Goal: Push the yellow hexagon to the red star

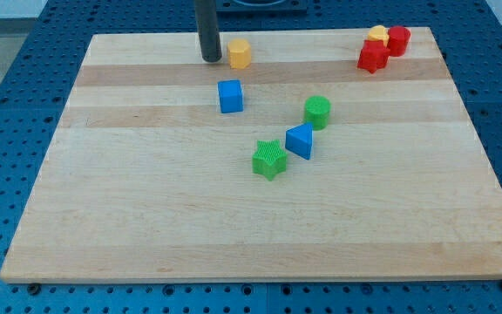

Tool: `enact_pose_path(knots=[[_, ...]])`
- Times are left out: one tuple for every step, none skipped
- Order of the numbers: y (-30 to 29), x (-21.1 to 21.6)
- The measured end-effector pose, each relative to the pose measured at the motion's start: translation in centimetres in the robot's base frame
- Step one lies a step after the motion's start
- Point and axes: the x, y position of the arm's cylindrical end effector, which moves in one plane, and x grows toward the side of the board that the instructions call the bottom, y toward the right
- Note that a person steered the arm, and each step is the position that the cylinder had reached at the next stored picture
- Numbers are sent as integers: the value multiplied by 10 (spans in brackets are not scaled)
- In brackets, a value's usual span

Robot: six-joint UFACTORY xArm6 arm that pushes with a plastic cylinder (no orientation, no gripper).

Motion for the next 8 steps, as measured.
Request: enact_pose_path(knots=[[4, 9], [44, 19], [130, 20], [185, 27], [181, 29], [148, 30], [102, 30], [75, 30]])
